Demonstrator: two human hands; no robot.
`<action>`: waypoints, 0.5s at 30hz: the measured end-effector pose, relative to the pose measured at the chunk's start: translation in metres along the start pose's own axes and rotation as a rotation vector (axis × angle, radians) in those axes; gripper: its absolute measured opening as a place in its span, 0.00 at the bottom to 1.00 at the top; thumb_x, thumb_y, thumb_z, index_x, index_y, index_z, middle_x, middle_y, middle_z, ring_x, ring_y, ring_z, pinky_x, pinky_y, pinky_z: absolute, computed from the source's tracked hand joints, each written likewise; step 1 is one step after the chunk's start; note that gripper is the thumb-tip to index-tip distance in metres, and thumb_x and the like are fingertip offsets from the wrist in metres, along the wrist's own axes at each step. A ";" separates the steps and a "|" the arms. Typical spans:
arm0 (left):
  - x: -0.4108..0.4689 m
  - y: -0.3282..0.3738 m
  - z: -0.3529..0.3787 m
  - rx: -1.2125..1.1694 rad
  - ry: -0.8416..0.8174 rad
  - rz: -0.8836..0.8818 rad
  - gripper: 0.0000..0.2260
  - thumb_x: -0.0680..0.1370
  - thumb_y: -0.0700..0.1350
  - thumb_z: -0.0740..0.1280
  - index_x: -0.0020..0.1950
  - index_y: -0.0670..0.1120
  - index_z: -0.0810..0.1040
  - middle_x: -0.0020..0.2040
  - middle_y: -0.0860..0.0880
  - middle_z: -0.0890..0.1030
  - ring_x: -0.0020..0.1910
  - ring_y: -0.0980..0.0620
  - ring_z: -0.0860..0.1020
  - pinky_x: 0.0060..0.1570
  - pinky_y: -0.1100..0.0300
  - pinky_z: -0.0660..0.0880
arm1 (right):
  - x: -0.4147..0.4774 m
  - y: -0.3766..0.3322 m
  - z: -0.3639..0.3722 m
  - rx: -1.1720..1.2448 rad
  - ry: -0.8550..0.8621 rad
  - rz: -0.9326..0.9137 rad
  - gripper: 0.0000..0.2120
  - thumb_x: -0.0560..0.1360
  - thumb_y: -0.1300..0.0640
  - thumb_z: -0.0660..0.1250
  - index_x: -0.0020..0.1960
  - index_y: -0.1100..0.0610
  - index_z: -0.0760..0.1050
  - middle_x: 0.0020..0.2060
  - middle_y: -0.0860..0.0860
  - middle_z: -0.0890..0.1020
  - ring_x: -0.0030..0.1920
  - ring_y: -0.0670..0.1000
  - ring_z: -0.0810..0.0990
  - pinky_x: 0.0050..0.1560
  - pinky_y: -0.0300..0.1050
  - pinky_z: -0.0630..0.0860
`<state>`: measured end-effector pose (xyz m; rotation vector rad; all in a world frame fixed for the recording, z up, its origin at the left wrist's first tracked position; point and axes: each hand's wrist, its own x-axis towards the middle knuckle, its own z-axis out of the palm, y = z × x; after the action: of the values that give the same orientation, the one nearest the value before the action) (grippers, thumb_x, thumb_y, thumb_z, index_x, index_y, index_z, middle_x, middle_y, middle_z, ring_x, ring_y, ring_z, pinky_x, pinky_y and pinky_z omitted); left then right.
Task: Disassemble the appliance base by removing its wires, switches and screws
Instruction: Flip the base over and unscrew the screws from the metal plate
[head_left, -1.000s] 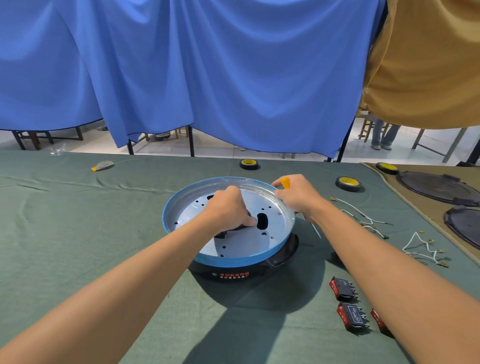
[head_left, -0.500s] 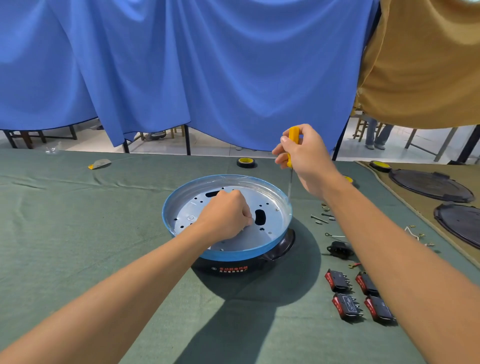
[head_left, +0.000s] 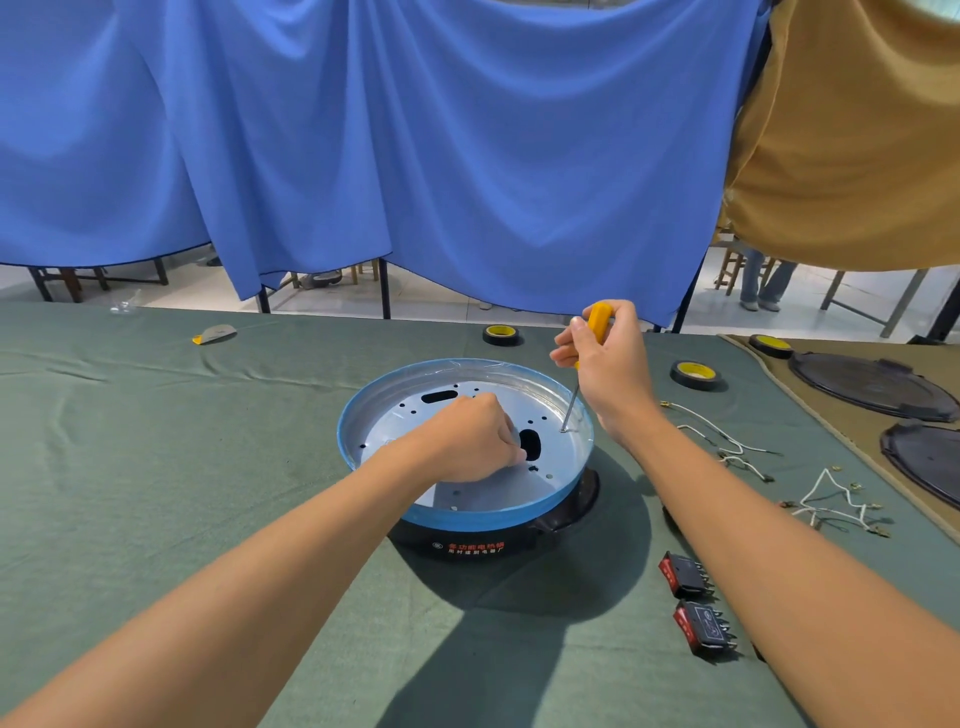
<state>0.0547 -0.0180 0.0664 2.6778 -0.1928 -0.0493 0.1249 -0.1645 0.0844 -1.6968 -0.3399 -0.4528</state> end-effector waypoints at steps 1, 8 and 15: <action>0.001 0.000 -0.001 -0.004 -0.003 -0.005 0.11 0.79 0.46 0.65 0.53 0.43 0.85 0.59 0.47 0.82 0.49 0.49 0.79 0.36 0.67 0.70 | 0.000 0.000 0.000 -0.008 -0.007 -0.003 0.02 0.83 0.59 0.58 0.51 0.56 0.66 0.38 0.51 0.79 0.32 0.43 0.80 0.37 0.36 0.79; 0.006 0.004 -0.002 0.134 0.150 -0.003 0.11 0.79 0.51 0.65 0.54 0.48 0.84 0.51 0.48 0.84 0.47 0.48 0.79 0.49 0.53 0.79 | 0.001 -0.007 0.004 -0.031 -0.157 0.030 0.06 0.82 0.59 0.57 0.47 0.55 0.64 0.36 0.53 0.75 0.34 0.48 0.71 0.43 0.47 0.74; 0.017 0.006 0.007 0.338 0.126 0.142 0.16 0.79 0.61 0.59 0.64 0.61 0.77 0.54 0.49 0.75 0.58 0.47 0.72 0.46 0.55 0.71 | 0.004 -0.020 0.021 0.275 -0.093 0.234 0.27 0.80 0.38 0.57 0.30 0.52 0.53 0.24 0.50 0.58 0.27 0.49 0.56 0.27 0.41 0.57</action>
<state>0.0705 -0.0292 0.0626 2.9806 -0.3799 0.2136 0.1212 -0.1401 0.1007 -1.4688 -0.2543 -0.1468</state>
